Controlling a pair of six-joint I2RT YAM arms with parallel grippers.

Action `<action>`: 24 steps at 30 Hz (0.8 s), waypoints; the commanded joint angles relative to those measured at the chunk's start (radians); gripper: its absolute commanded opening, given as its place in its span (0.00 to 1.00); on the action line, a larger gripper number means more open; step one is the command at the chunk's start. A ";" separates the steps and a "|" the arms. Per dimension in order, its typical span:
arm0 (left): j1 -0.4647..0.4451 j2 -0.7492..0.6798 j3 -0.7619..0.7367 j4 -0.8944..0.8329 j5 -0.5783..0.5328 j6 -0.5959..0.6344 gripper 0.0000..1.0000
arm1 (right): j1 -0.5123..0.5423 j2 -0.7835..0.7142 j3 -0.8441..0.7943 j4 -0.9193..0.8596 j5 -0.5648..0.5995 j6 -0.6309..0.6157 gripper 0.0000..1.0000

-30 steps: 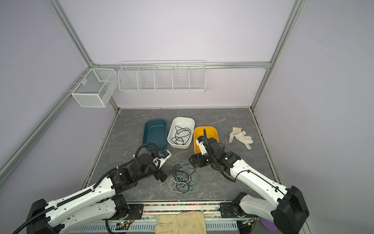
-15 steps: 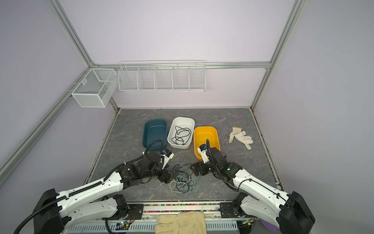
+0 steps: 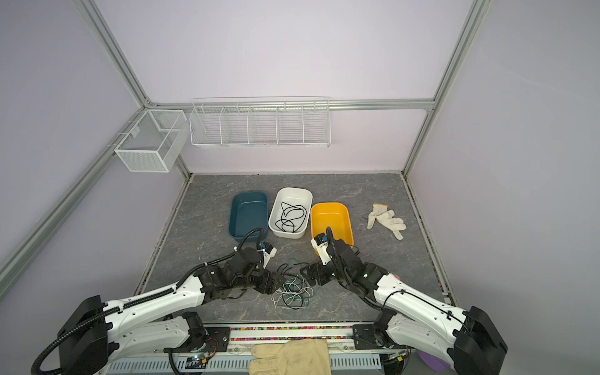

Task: Untangle the cables
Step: 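Reach both grippers into the remaining green and white cable tangle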

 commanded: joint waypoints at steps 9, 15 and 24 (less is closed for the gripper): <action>-0.005 0.082 -0.004 0.080 0.006 -0.047 0.52 | 0.053 0.028 0.012 0.020 0.029 -0.039 0.88; -0.004 0.139 0.037 0.031 0.016 -0.026 0.41 | 0.069 0.035 0.017 0.020 0.042 -0.043 0.88; -0.005 0.167 0.066 0.027 0.016 -0.024 0.21 | 0.078 0.098 0.033 0.032 0.014 -0.041 0.88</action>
